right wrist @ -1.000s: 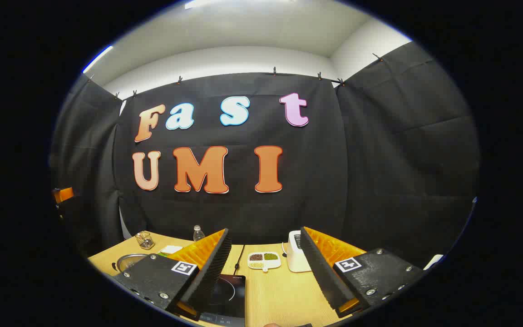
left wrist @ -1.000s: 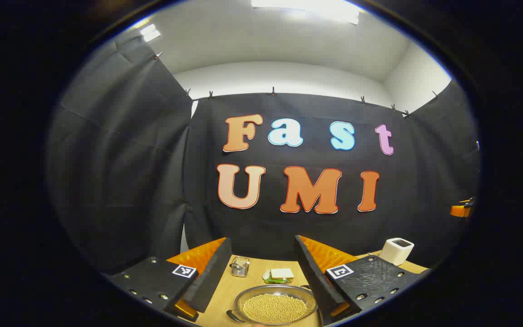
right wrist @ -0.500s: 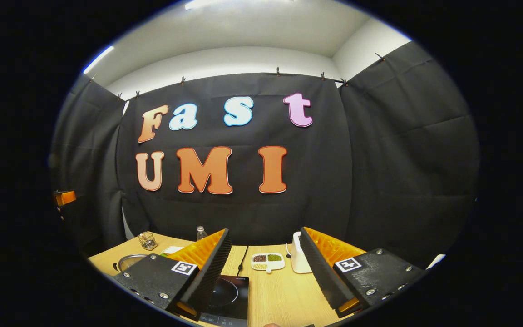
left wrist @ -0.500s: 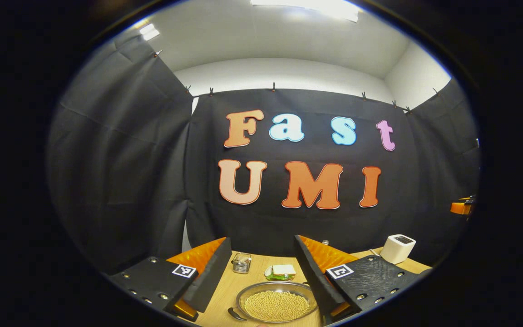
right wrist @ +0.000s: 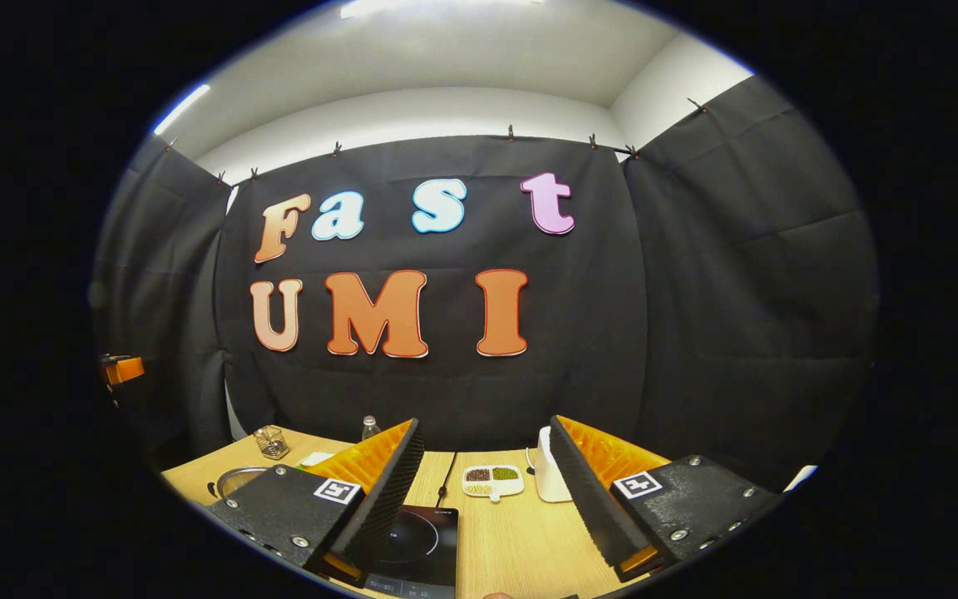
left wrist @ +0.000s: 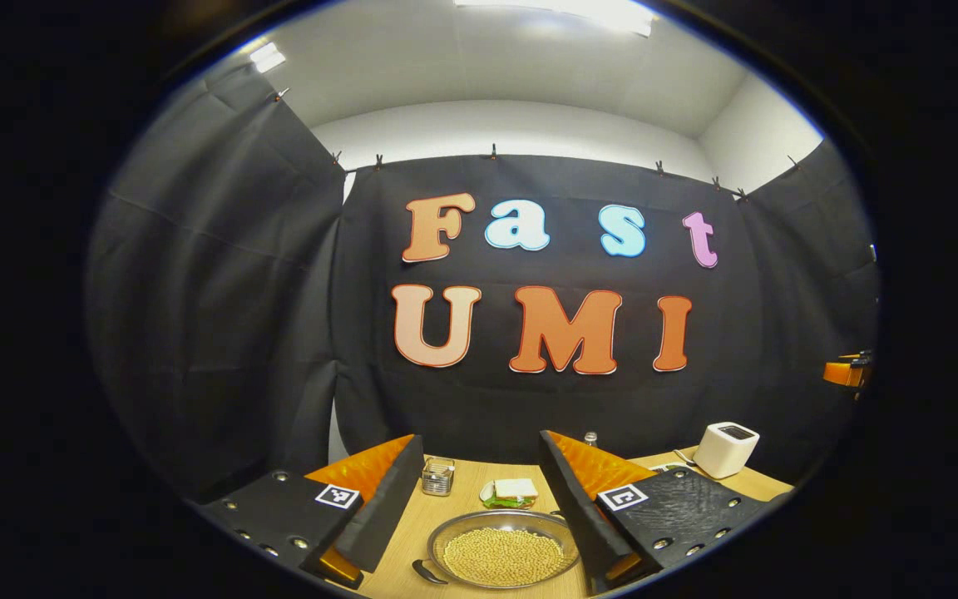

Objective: First push the handle of the pot to place it horizontally, then grasp the pot with both hands and set it on the induction cooktop.

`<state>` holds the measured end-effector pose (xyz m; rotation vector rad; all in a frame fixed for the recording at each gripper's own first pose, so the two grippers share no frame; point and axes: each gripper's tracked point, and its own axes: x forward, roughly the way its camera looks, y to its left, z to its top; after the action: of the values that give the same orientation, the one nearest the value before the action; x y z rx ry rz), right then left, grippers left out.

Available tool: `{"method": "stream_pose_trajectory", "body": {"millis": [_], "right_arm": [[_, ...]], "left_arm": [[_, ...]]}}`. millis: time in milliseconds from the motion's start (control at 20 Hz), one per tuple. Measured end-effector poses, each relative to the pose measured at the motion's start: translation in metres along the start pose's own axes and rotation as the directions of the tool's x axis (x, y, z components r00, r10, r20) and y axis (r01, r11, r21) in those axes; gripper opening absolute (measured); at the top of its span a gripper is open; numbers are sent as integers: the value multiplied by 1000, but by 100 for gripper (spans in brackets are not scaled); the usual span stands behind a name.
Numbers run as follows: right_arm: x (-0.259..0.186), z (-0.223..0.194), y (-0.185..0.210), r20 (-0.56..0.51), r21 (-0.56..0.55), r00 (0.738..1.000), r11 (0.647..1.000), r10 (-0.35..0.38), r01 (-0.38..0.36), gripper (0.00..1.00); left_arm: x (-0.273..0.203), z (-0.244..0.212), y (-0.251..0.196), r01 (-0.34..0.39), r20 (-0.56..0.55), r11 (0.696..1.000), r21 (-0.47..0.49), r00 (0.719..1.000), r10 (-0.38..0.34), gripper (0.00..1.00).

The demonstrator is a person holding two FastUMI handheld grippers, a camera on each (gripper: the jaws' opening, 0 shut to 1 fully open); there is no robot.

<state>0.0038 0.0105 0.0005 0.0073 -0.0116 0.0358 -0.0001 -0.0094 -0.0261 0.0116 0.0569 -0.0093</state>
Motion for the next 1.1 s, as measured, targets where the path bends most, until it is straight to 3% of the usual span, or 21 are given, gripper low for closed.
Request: {"method": "stream_pose_trajectory", "body": {"millis": [100,150,550,650,700,750,800,900,950,1000,1100], "right_arm": [[0,-2,0,-1,7,1000,1000,4,-4,100],[0,-2,-1,-4,9,1000,1000,3,-3,95],[3,-5,-1,-1,7,1000,1000,5,-5,100],[3,-7,2,-10,17,1000,1000,16,-16,95],[4,-8,2,-13,22,1000,1000,19,-19,95],[4,-10,2,-16,22,1000,1000,18,-17,100],[5,-11,0,-18,21,1000,1000,13,-13,95],[6,-13,-2,-19,17,1000,1000,4,-4,100],[7,-14,-2,-19,18,1000,1000,1,-1,100],[8,-14,-3,-20,20,1000,1000,-1,1,95],[11,-16,-2,-24,13,1000,1000,-5,5,95]], "left_arm": [[0,0,1,-3,0,1000,7,1000,3,88],[-1,1,1,-6,2,1000,10,1000,6,89],[-4,-3,-10,28,-8,999,40,1000,-28,92],[-5,-5,-16,59,-9,997,52,998,-59,76],[-6,-6,-18,61,-12,997,49,998,-61,75],[-6,-8,-20,80,-18,996,45,997,-79,58],[-6,-8,-24,91,-22,995,42,996,-90,53],[-8,-12,-29,119,-31,991,56,993,-117,43],[-8,-16,-33,134,-40,988,81,991,-131,33],[-9,-19,-30,125,-45,987,103,992,-121,33],[-8,-30,-35,148,-73,984,99,987,-141,8]]}}
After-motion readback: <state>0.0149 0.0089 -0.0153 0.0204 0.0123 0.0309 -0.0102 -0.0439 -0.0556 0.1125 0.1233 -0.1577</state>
